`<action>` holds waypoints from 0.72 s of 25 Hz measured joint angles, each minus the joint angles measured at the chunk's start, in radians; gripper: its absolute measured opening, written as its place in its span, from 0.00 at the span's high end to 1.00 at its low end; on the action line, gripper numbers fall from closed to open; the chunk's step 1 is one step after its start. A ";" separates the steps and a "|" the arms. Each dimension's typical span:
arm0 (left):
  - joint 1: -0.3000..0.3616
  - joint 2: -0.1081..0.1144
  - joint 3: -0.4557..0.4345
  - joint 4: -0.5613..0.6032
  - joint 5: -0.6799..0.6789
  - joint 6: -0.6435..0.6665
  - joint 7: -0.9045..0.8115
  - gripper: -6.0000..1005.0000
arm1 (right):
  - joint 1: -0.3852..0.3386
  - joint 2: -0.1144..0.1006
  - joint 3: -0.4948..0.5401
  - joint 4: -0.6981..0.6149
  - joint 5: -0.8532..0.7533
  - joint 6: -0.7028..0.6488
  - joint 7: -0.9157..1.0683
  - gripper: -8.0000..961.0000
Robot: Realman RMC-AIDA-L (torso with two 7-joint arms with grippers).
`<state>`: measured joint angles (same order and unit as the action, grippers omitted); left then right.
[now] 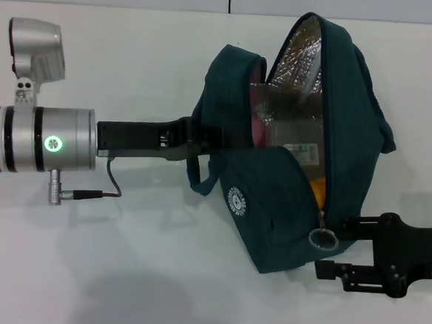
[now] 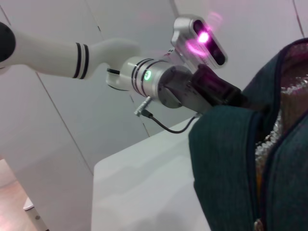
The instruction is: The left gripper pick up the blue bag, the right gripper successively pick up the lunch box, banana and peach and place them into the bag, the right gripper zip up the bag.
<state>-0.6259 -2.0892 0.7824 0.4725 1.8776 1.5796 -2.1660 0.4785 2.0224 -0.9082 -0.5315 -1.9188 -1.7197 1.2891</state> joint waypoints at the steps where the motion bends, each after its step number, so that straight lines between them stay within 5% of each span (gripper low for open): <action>1: 0.000 0.000 0.000 0.000 0.000 0.000 0.000 0.93 | 0.001 0.000 0.000 0.004 0.000 0.008 0.002 0.26; 5: 0.001 0.000 0.000 0.000 0.000 0.000 0.000 0.93 | 0.002 0.000 0.000 0.009 0.001 0.021 0.005 0.48; 16: 0.002 0.000 0.000 -0.009 0.000 0.000 0.000 0.93 | -0.005 0.002 0.000 0.015 0.027 0.058 0.004 0.54; 18: 0.004 0.000 0.001 -0.009 0.000 0.000 0.000 0.93 | -0.003 0.002 0.000 0.019 0.027 0.068 0.003 0.62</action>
<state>-0.6222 -2.0892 0.7832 0.4635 1.8776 1.5800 -2.1660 0.4752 2.0244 -0.9086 -0.5120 -1.8918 -1.6518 1.2919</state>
